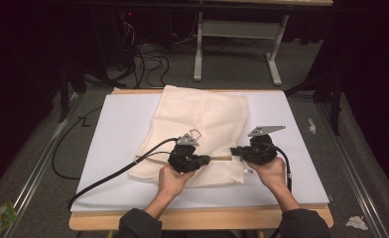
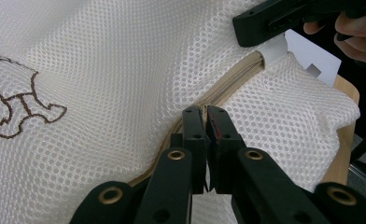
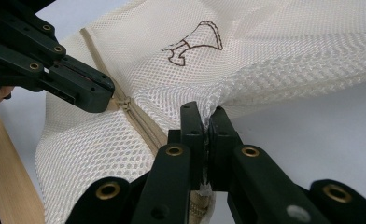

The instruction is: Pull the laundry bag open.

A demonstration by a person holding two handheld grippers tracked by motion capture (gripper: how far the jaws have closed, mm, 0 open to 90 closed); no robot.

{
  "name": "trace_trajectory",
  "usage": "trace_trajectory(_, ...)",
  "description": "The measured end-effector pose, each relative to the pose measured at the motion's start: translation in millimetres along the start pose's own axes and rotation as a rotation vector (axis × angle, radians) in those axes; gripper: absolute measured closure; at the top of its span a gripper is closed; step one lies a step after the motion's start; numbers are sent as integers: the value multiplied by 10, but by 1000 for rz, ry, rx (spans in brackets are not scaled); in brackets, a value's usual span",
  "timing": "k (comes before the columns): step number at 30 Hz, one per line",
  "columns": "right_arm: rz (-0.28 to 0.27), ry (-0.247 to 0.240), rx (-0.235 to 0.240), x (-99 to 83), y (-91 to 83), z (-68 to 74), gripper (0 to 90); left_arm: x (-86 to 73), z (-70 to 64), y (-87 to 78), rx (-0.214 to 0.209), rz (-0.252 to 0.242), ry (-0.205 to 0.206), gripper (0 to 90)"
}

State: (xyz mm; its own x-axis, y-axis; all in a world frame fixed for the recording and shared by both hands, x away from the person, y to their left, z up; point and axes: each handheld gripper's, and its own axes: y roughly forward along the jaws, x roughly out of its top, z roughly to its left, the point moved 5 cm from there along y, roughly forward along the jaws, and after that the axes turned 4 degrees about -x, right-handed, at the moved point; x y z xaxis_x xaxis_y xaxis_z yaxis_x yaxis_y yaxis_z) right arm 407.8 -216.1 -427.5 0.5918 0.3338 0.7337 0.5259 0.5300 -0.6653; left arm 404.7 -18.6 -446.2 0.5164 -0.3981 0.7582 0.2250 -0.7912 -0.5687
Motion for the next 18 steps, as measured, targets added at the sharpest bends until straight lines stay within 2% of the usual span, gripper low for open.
trace_trajectory(7,2,8,1,-5,-20,-25,890,1,16,-22,-1,-5,-4,875)
trace_trajectory(11,7,4,-3,-16,-22,-49,890,-21,43,-43,15,-1,-7,875)
trace_trajectory(18,2,34,-46,-74,-125,-205,890,-66,163,-179,50,-9,-33,876)
